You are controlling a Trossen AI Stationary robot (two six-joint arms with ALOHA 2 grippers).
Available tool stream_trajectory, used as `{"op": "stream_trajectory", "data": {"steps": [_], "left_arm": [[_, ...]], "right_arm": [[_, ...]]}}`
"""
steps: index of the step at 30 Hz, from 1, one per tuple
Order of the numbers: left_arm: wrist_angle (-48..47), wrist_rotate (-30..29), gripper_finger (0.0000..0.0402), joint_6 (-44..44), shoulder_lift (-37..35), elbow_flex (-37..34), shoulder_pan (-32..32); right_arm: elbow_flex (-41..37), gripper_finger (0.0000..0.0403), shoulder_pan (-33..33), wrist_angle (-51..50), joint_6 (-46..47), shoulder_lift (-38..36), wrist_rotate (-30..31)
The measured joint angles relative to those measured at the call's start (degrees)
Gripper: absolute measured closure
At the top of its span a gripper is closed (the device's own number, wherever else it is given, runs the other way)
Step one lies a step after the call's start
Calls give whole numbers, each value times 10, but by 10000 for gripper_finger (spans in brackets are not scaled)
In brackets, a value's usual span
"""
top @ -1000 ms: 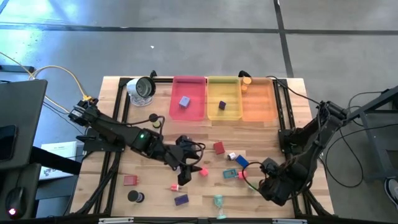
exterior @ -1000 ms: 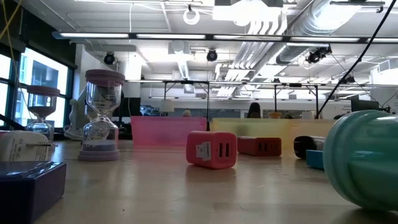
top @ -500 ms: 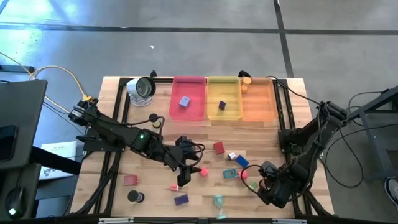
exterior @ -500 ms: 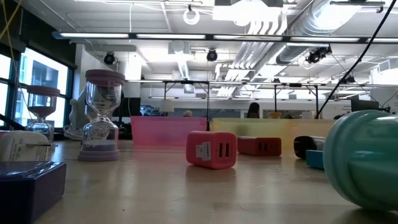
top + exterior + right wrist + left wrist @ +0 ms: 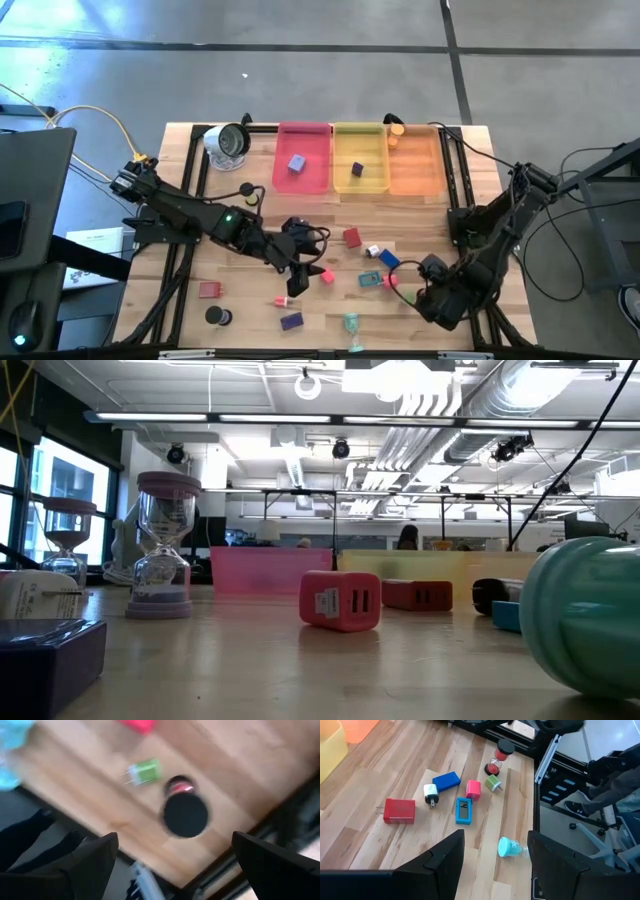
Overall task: Pick & Place Office items
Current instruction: Put the light blue hourglass into the orange bin
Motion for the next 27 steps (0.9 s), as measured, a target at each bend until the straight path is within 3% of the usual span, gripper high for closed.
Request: {"op": "stream_trajectory", "data": {"steps": [8,14,21,27], "left_arm": [[0,-1,190,-17,0,0,3],[-1,0,190,-45,0,0,3],[-44,0,190,0,0,0,3],[-135,19,190,-28,0,0,5]], "right_arm": [[0,23,-7,-25,30,0,-6],[0,23,-40,7,-19,0,-50],[0,23,-100,114,-89,0,-76],[0,23,-140,219,-123,0,-73]]}}
